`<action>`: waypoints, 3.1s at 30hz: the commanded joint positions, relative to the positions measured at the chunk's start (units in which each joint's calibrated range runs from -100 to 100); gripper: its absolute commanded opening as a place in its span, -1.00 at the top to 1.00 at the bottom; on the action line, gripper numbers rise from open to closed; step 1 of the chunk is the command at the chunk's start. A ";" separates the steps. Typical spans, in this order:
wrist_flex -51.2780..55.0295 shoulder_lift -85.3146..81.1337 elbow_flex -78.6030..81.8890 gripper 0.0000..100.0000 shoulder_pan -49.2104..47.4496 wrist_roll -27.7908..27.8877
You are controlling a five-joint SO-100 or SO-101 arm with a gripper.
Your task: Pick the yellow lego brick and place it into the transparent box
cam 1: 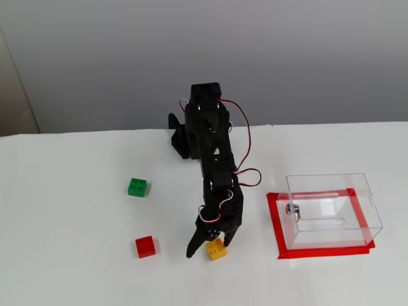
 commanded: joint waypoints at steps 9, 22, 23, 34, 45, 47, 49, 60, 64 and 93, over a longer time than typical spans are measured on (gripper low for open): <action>-0.61 2.24 -2.40 0.19 -2.97 -0.11; -0.18 2.41 -1.67 0.20 -1.86 -0.11; -0.09 2.41 -1.67 0.20 -1.79 -0.11; 0.00 2.58 -1.40 0.20 -0.97 -0.11; 0.00 5.12 -1.58 0.20 -0.90 -0.06; -0.09 5.21 -1.58 0.21 -0.90 -0.06; -0.09 5.29 -1.58 0.21 -0.90 -0.06; -0.87 5.29 -1.95 0.71 -1.05 -0.06; -0.87 5.29 -2.22 0.72 -1.27 -0.06; -0.09 -18.80 -3.57 0.72 -4.15 0.36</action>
